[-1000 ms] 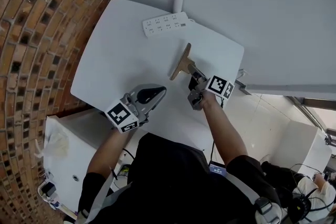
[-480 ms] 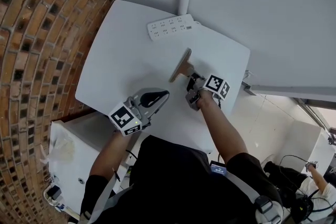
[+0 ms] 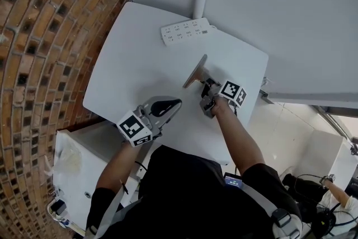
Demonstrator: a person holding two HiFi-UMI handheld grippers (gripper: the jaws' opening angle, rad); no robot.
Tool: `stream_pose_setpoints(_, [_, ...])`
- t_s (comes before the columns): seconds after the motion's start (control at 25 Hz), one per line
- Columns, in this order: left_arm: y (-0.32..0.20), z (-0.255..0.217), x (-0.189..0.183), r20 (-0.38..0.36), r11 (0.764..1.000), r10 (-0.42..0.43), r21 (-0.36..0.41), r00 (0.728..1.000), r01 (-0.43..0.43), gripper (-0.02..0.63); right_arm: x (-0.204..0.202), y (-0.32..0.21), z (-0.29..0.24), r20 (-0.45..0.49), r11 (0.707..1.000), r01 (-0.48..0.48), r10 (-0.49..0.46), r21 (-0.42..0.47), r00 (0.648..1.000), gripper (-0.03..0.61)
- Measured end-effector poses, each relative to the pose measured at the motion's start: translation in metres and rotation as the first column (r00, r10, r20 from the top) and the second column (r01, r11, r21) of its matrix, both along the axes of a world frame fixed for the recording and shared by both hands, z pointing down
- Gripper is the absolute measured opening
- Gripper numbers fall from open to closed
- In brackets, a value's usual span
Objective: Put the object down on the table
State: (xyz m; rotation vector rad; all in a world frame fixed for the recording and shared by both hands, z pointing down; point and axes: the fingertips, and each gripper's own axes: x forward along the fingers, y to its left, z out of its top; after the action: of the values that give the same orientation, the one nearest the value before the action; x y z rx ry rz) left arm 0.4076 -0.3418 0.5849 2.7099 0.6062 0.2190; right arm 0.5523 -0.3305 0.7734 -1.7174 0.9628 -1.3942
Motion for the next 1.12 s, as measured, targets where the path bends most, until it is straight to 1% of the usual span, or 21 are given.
stream_pose_setpoints(0.04, [0.0, -0.001, -0.001, -0.002, 1.0, 0.001, 0.002, 1.0, -0.001, -0.002, 0.0, -0.001, -0.002, -0.008, 1.0, 0.002, -0.002, 0.006, 1.0, 0.073])
stream_pose_setpoints(0.12, [0.0, -0.002, -0.002, -0.006, 1.0, 0.004, 0.005, 1.0, -0.004, -0.002, -0.001, -0.001, -0.004, -0.02, 1.0, 0.004, -0.004, 0.012, 1.0, 0.094])
stream_pose_setpoints(0.28, [0.003, -0.002, -0.005, -0.007, 1.0, 0.015, 0.007, 1.0, -0.015, -0.002, -0.006, 0.007, -0.006, -0.033, 1.0, -0.005, 0.005, 0.006, 0.999, 0.101])
stream_pose_setpoints(0.44, [0.01, -0.002, -0.004, -0.016, 0.999, 0.035, 0.009, 0.999, -0.035, -0.002, -0.007, 0.029, -0.007, -0.049, 0.999, -0.034, 0.034, -0.003, 0.998, 0.101])
stream_pose_setpoints(0.52, [0.015, -0.003, -0.002, -0.026, 0.999, 0.044, 0.013, 0.999, -0.044, -0.002, -0.006, 0.042, -0.011, -0.081, 0.999, -0.038, 0.037, -0.013, 0.996, 0.1])
stream_pose_setpoints(0.68, [0.027, -0.014, 0.0, -0.045, 0.999, 0.046, 0.018, 0.998, -0.045, -0.002, -0.006, 0.067, -0.033, -0.158, 1.0, -0.022, 0.022, 0.003, 0.987, 0.08])
stream_pose_setpoints(0.76, [0.034, -0.02, -0.001, -0.054, 0.999, 0.043, 0.017, 0.998, -0.042, -0.002, -0.005, 0.078, -0.052, -0.22, 1.0, -0.002, 0.006, 0.022, 0.976, 0.066])
stream_pose_setpoints(0.8, [0.037, -0.023, 0.0, -0.059, 0.999, 0.041, 0.02, 0.997, -0.04, -0.002, -0.003, 0.084, -0.064, -0.27, 0.999, 0.014, -0.003, 0.04, 0.963, 0.04])
stream_pose_setpoints(0.84, [0.04, -0.027, 0.001, -0.065, 0.999, 0.038, 0.022, 0.997, -0.037, -0.002, -0.003, 0.09, -0.077, -0.333, 0.997, 0.038, -0.015, 0.063, 0.943, 0.006])
stream_pose_setpoints(0.96, [0.052, -0.033, 0.002, -0.082, 0.999, 0.035, 0.033, 0.996, -0.032, -0.002, -0.006, 0.111, -0.118, -0.517, 0.986, 0.121, -0.047, 0.111, 0.855, 0.006])
stream_pose_setpoints(1.04, [0.065, -0.035, 0.002, -0.086, 0.998, 0.043, 0.058, 0.995, -0.038, -0.002, -0.011, 0.132, -0.143, -0.587, 0.983, 0.124, -0.021, 0.136, 0.809, 0.006])
stream_pose_setpoints(1.12, [0.084, -0.039, 0.003, -0.092, 0.996, 0.052, 0.073, 0.994, -0.046, -0.002, -0.018, 0.157, -0.17, -0.63, 0.98, 0.109, 0.021, 0.168, 0.776, 0.006])
